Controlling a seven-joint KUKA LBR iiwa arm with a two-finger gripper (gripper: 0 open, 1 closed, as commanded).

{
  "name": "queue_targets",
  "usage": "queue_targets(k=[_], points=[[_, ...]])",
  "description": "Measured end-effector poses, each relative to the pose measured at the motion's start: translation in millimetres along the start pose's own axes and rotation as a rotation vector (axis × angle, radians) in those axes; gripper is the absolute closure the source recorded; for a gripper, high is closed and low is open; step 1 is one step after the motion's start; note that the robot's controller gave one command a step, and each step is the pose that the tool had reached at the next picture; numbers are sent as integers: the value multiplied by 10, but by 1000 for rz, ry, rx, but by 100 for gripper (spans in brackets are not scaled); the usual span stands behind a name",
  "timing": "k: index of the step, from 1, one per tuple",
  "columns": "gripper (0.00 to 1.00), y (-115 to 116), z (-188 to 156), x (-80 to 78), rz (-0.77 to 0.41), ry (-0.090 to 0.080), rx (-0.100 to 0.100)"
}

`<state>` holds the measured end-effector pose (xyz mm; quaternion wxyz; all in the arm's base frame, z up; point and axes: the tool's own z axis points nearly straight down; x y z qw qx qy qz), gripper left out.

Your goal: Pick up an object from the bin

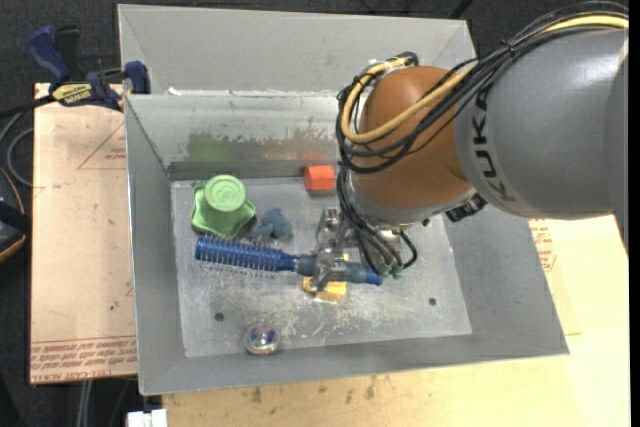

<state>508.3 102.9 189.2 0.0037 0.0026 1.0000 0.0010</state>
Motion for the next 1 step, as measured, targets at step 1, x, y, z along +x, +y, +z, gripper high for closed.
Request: queue_targets(k=[1], points=[[100, -131, -1197, -168, -427, 0, 1]])
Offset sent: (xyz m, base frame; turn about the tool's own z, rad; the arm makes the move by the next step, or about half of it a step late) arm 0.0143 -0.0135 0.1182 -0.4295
